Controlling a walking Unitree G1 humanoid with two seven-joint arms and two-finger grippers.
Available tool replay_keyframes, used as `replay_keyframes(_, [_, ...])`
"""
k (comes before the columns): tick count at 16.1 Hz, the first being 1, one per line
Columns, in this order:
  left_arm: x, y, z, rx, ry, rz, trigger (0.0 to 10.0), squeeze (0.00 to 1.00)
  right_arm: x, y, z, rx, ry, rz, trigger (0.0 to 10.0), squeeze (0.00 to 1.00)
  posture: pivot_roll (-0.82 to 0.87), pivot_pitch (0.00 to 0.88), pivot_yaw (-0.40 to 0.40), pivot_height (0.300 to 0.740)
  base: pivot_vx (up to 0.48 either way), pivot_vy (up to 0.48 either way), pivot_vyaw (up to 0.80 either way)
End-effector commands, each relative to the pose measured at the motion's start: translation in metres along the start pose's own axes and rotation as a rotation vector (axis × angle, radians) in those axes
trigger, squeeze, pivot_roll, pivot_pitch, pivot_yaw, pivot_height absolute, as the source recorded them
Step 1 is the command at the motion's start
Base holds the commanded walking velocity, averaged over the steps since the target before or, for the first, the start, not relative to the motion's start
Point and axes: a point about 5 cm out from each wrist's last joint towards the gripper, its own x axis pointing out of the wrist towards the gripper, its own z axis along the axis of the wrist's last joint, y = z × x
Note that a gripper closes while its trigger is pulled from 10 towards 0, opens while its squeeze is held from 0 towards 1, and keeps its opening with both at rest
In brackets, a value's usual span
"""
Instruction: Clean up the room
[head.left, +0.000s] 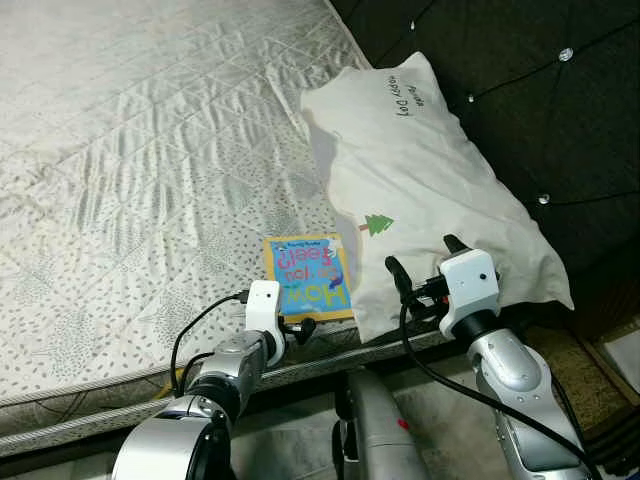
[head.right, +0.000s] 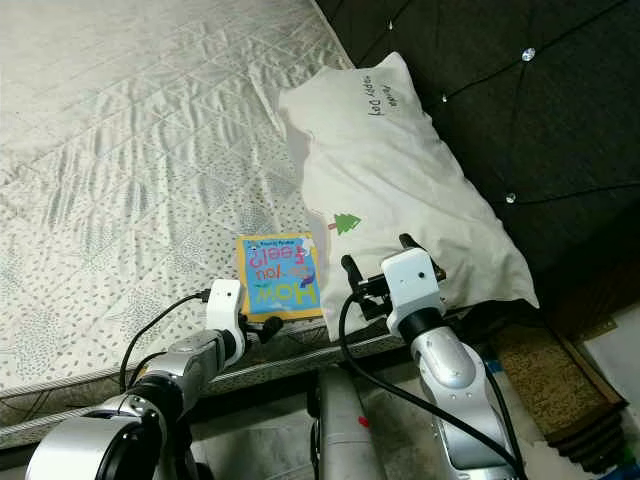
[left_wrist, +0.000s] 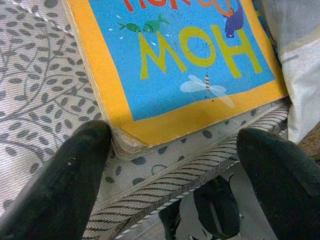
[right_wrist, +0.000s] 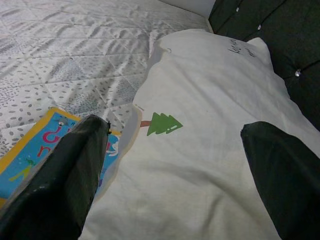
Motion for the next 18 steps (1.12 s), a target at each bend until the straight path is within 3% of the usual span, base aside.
replay_keyframes(1, [0.001, -0.006, -0.003, 0.019, 0.017, -0.014, 10.0, 0.00, -0.002, -0.001, 0.000, -0.001, -0.001, -0.002, 10.0, 0.00, -0.29, 0.202, -0.064, 0.600, 0.000, 0.000, 0.00])
replay_keyframes(9, [-0.006, 0.006, -0.018, 0.075, 0.043, -0.064, 10.0, 0.00, 0.002, 0.002, -0.002, 0.008, -0.004, 0.009, 10.0, 0.00, -0.26, 0.196, -0.064, 0.600, 0.000, 0.000, 0.00])
replay_keyframes(14, [-0.025, 0.021, -0.018, 0.154, -0.041, -0.043, 10.0, 0.00, 0.003, 0.002, -0.006, 0.023, 0.005, -0.002, 10.0, 0.00, -0.22, 0.184, -0.059, 0.600, 0.000, 0.000, 0.00])
replay_keyframes(16, [-0.046, 0.025, -0.003, 0.237, -0.249, 0.047, 10.0, 0.00, 0.008, 0.009, -0.007, 0.154, 0.010, 0.019, 10.0, 0.00, -0.18, 0.167, -0.053, 0.600, 0.000, 0.000, 0.00])
replay_keyframes(18, [-0.064, 0.031, 0.016, 0.235, -0.424, 0.144, 10.0, 0.00, 0.016, 0.014, -0.006, 0.219, 0.007, 0.032, 10.0, 0.00, -0.15, 0.145, -0.045, 0.600, 0.000, 0.000, 0.00])
